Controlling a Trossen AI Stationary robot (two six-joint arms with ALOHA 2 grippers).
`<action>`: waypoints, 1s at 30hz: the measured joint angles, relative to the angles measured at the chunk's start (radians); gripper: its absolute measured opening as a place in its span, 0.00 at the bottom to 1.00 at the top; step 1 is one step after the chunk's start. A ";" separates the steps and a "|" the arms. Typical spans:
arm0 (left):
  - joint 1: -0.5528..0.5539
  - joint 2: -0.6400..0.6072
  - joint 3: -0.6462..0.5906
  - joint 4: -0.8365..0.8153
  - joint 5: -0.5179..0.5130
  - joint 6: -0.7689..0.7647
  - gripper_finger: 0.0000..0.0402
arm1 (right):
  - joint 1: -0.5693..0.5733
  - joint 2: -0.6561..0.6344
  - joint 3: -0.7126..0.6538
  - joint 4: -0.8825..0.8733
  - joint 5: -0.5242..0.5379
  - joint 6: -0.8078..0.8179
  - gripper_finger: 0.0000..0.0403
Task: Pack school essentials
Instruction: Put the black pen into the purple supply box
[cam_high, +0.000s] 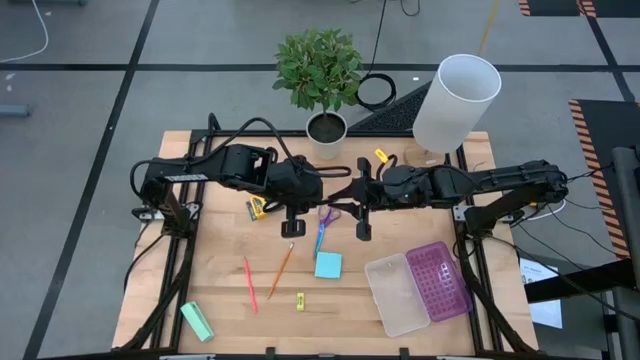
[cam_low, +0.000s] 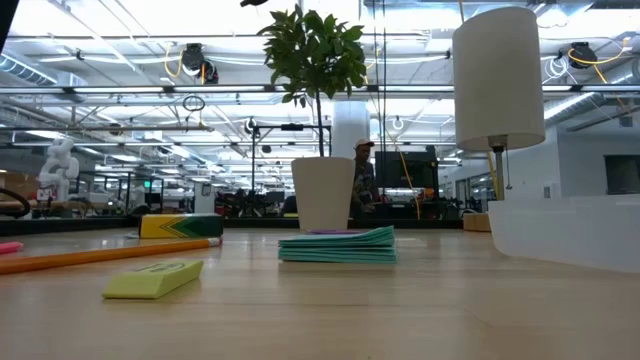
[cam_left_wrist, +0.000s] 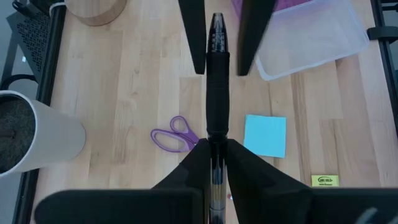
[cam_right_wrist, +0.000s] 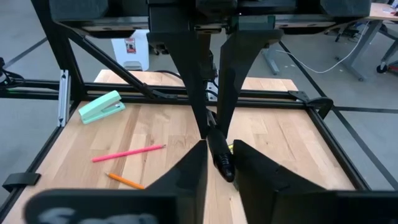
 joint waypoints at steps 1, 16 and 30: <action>0.000 0.000 0.000 -0.001 0.000 0.000 0.10 | 0.000 0.000 0.000 -0.003 0.000 0.000 0.13; 0.000 0.000 0.000 0.001 0.000 -0.043 0.19 | 0.003 -0.006 0.000 -0.012 -0.025 0.048 0.10; -0.020 -0.003 0.000 -0.008 -0.002 -0.160 0.65 | 0.014 -0.107 0.000 -0.209 -0.050 0.200 0.08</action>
